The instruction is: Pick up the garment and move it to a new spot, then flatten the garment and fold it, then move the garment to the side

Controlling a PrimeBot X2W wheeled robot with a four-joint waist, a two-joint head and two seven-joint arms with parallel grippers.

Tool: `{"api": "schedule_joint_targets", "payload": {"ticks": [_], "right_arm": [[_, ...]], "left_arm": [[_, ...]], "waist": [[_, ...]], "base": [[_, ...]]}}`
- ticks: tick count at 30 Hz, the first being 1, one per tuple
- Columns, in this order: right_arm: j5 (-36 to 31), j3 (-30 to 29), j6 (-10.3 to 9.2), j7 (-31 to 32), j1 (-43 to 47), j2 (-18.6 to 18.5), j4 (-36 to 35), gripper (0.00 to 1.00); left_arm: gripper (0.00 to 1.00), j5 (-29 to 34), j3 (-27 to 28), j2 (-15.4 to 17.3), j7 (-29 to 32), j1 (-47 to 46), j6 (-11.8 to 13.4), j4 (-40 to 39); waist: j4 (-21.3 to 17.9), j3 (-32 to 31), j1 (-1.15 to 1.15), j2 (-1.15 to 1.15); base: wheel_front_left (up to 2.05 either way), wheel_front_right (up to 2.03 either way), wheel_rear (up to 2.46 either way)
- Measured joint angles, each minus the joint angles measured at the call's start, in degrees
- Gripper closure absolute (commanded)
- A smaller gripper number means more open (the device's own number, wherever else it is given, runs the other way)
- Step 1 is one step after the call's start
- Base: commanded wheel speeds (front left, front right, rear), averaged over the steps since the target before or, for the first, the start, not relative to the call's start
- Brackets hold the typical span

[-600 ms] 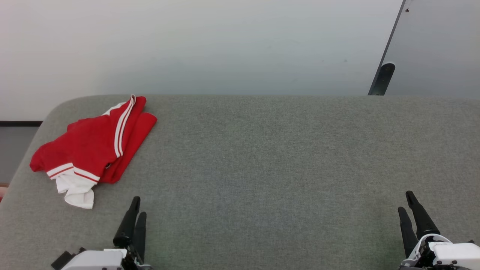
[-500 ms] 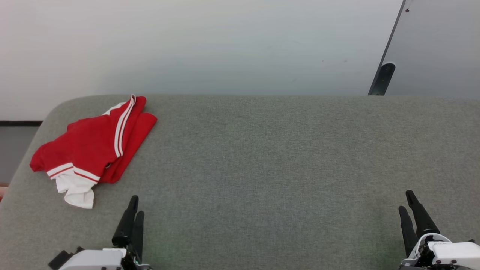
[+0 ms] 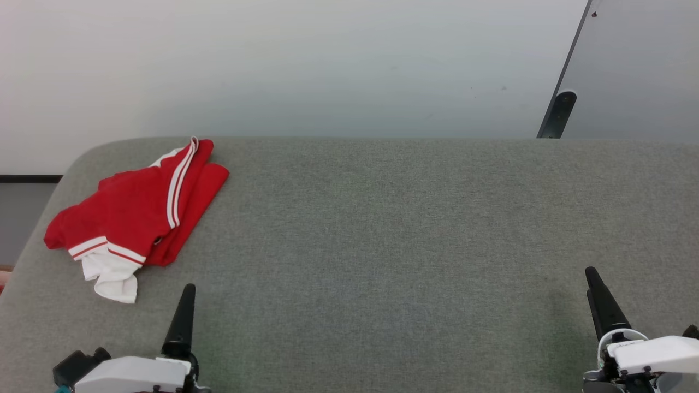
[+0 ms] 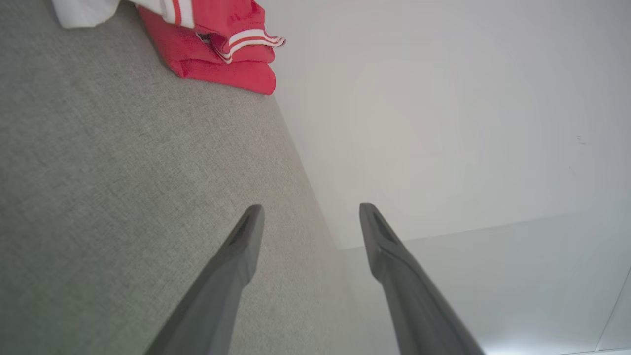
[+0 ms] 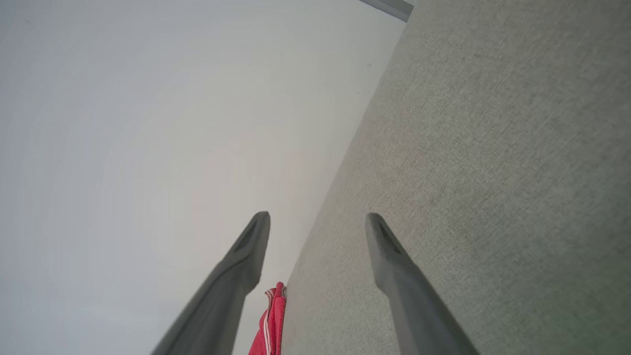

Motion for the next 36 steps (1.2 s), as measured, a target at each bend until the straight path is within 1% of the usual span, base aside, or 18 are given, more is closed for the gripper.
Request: {"api": "schedule_joint_targets", "payload": {"ticks": [12, 18, 26, 28, 29, 30, 36], "right_arm": [[-13.60, 2.55, 0.00, -3.07, -1.94, -2.25, 1.89, 0.00], [-19.74, 2.86, 0.00, -4.04, -2.61, -2.89, 2.53, 0.00], [-26.49, 3.64, 0.00, -5.30, -3.39, -3.55, 2.87, 0.00], [-27.11, 3.75, 0.00, -5.48, -3.50, -3.60, 2.88, 0.00], [-28.41, 3.96, 0.00, -5.68, -3.89, -3.71, 2.93, 0.00], [-28.41, 3.96, 0.00, -5.68, -3.89, -3.71, 2.93, 0.00], [-32.42, 4.39, 0.00, -6.36, -4.38, -4.12, 3.00, 0.00]], "left_arm": [[0.00, 16.86, -0.93, 1.29, -2.56, 0.05, 1.85, -1.38], [0.00, 23.49, -1.45, 1.96, -3.81, 0.20, 2.35, -2.38], [0.00, 30.70, -2.00, 2.75, -5.28, 0.65, 2.85, -2.86], [0.00, 31.49, -2.08, 2.83, -5.50, 0.65, 2.85, -2.91], [0.00, 33.20, -2.25, 3.02, -5.83, 0.65, 2.91, -3.01], [0.00, 33.20, -2.25, 3.02, -5.83, 0.65, 2.91, -3.01], [0.00, 37.65, -2.66, 3.59, -6.79, 0.70, 3.19, -3.46]], "waist": [[0.08, 0.14, 0.00, 0.00], [0.09, 0.20, 0.00, 0.00], [0.08, 0.48, 0.00, 0.00], [0.08, 0.50, 0.00, 0.00], [0.09, 0.53, 0.00, 0.00], [0.09, 0.53, 0.00, 0.00], [0.08, 0.50, 0.00, 0.00]], "base": [[0.00, 0.00, 0.00], [0.00, 0.00, 0.00], [0.00, 0.00, 0.00], [0.00, 0.00, 0.00], [0.00, 0.00, 0.00], [0.00, 0.00, 0.00], [0.00, 0.00, 0.00]]}}
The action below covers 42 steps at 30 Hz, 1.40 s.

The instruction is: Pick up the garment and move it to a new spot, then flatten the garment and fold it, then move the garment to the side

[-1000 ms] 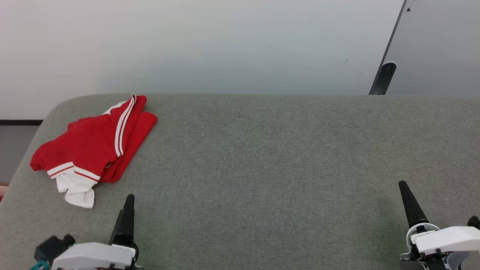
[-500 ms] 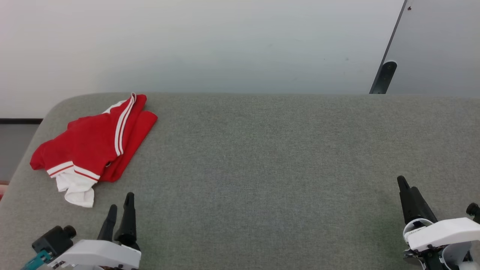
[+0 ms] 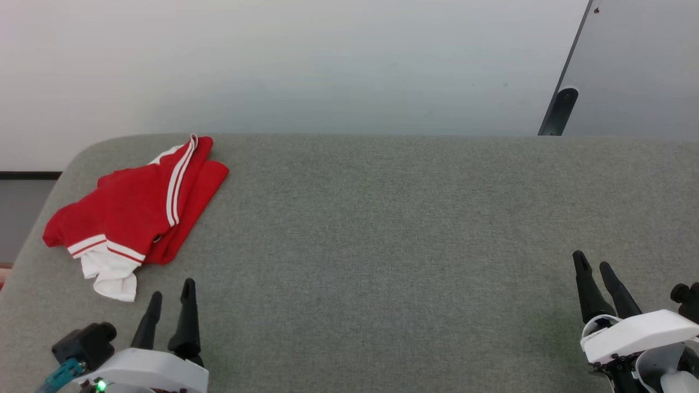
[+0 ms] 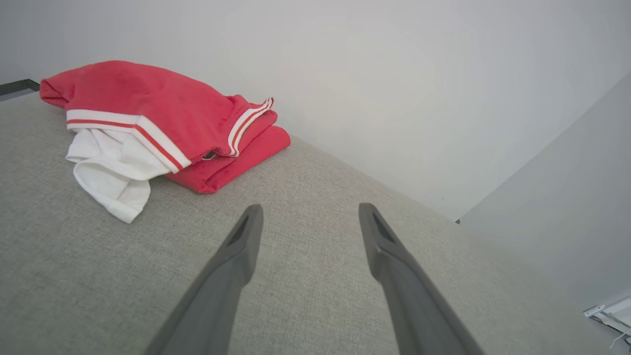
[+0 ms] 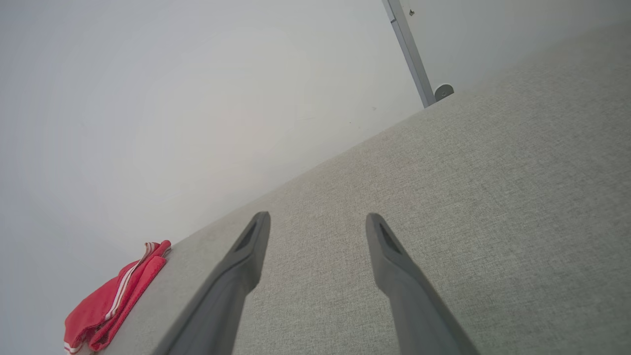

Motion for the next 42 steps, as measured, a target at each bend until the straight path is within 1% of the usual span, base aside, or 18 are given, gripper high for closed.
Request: {"api": "schedule_joint_targets", "payload": {"ticks": [21, 25, 32, 42], "right_arm": [[-10.82, 0.88, 0.00, -2.40, -1.13, -1.34, 0.24, 0.00], [-12.52, 1.15, 0.00, -2.77, -1.15, -1.55, 0.41, 0.00], [-15.66, 1.19, 0.00, -3.58, -1.45, -1.87, 0.41, 0.00], [-19.28, 1.62, 0.00, -4.66, -1.99, -2.43, 0.73, 0.00]], "left_arm": [[0.00, 12.62, -1.36, 1.27, -3.23, 0.81, -0.07, -1.67], [0.00, 13.28, -1.23, 1.10, -3.77, 1.02, -0.54, -1.68], [0.00, 16.67, -0.99, 1.21, -4.70, 1.40, -0.96, -1.76], [0.00, 19.90, -0.56, 1.24, -5.83, 1.47, -2.15, -1.69]], "waist": [[-0.26, 0.20, 0.00, 0.00], [-0.25, 0.09, 0.00, 0.00], [-0.29, 0.19, 0.00, 0.00], [-0.51, -0.02, 0.00, 0.00]], "base": [[0.00, 0.00, 0.00], [0.00, 0.00, 0.00], [0.00, 0.00, 0.00], [0.00, 0.00, 0.00]]}}
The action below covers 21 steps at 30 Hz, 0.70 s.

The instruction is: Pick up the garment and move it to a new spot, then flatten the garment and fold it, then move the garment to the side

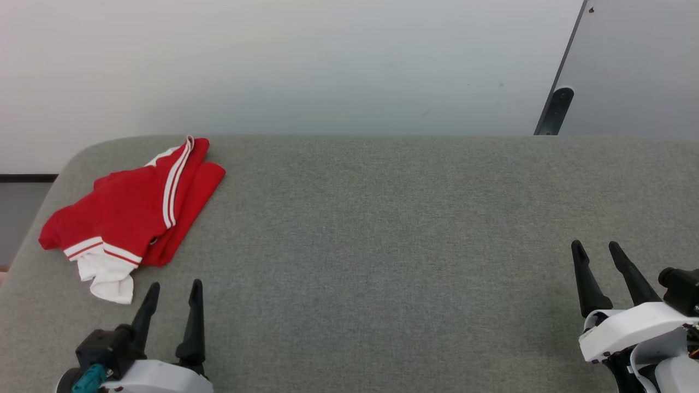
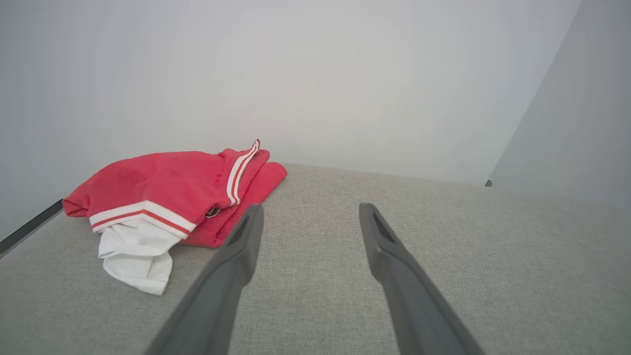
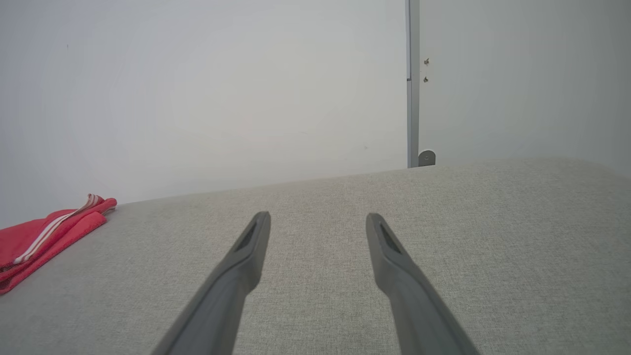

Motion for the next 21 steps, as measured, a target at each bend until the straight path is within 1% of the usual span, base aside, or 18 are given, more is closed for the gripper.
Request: {"api": "schedule_joint_targets", "payload": {"ticks": [9, 21], "right_arm": [[-2.86, 0.09, 0.01, -1.19, -0.20, -0.23, 0.22, 0.00], [-4.46, -1.16, 0.01, -3.47, -0.24, 0.14, 0.91, 0.00]], "left_arm": [[0.00, 3.13, 0.30, 0.13, -1.02, 0.13, -0.73, 0.25], [0.00, 7.26, 0.19, 0.56, -2.38, 0.10, -1.22, 2.02]], "waist": [[-0.15, 0.17, 0.00, 0.00], [-0.15, 0.40, 0.00, 0.00]], "base": [[0.00, 0.00, 0.00], [0.00, 0.00, 0.00]]}}
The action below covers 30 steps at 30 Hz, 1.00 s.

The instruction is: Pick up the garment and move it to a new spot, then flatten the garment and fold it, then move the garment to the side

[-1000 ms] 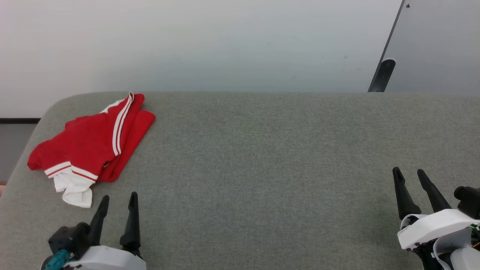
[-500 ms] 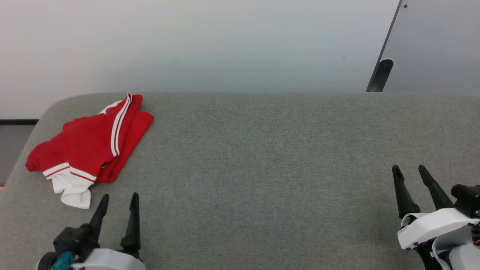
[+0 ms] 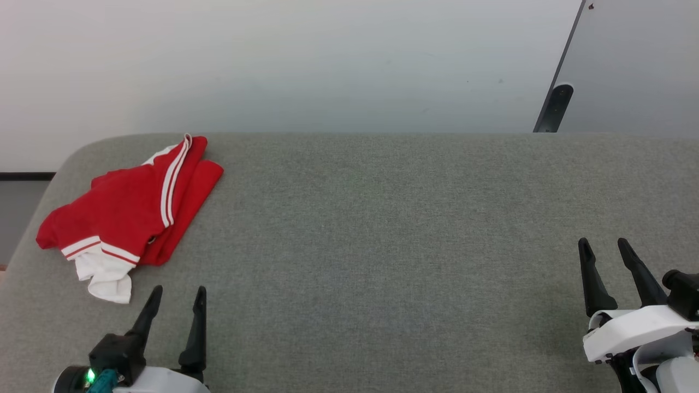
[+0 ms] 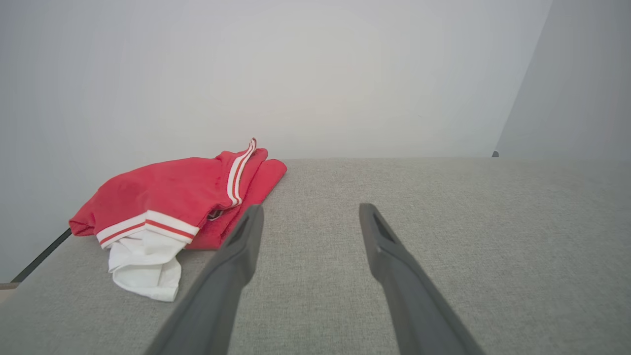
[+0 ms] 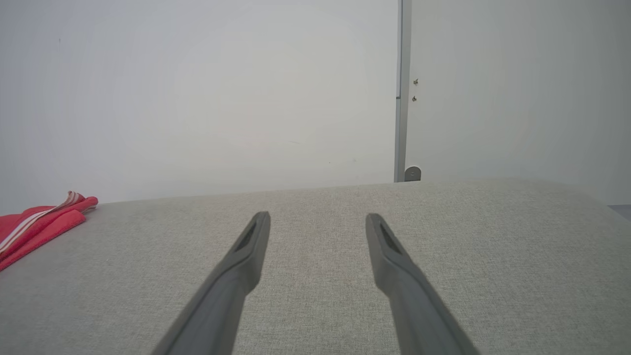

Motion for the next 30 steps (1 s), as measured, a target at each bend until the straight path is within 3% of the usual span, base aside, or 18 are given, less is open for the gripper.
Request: {"api": "schedule_joint_targets", "payload": {"ticks": [16, 23, 30], "right_arm": [[-0.82, 0.19, 0.00, -0.56, -0.01, -0.53, 0.08, 0.00], [0.12, 0.98, 0.00, -0.53, -0.01, -0.89, 0.25, 0.00], [0.52, 1.94, 0.00, -0.29, 0.08, -1.08, 0.75, 0.00]], "left_arm": [[0.00, 1.54, 0.19, -0.05, -0.51, -0.85, -0.51, 0.60], [0.00, 1.58, 0.46, -0.38, -0.51, -1.15, -0.52, 1.03], [0.00, 1.67, 1.24, -0.73, -0.51, -0.78, -0.38, 1.70]], "waist": [[0.91, -0.18, 0.00, 0.00], [4.46, -0.05, 0.00, 0.00], [10.38, -0.57, 0.00, 0.00]], "base": [[0.00, 0.00, 0.00], [0.00, 0.00, 0.00], [0.00, 0.00, 0.00]]}}
